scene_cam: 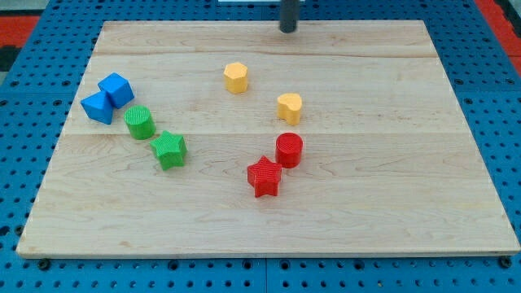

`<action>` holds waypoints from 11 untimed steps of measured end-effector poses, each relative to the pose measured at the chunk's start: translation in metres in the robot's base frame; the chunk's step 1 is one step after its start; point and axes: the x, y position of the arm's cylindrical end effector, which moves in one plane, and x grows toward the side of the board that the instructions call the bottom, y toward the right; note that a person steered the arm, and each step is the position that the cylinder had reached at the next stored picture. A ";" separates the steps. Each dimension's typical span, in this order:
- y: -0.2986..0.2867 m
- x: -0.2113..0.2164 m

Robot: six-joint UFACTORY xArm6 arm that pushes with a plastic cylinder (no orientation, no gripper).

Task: Separate the blue blocks

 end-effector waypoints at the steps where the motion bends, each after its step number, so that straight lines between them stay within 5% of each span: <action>1: -0.128 0.018; 2: -0.260 0.061; 3: -0.316 0.102; 7: -0.298 0.237; 10: -0.258 0.183; 11: -0.303 0.167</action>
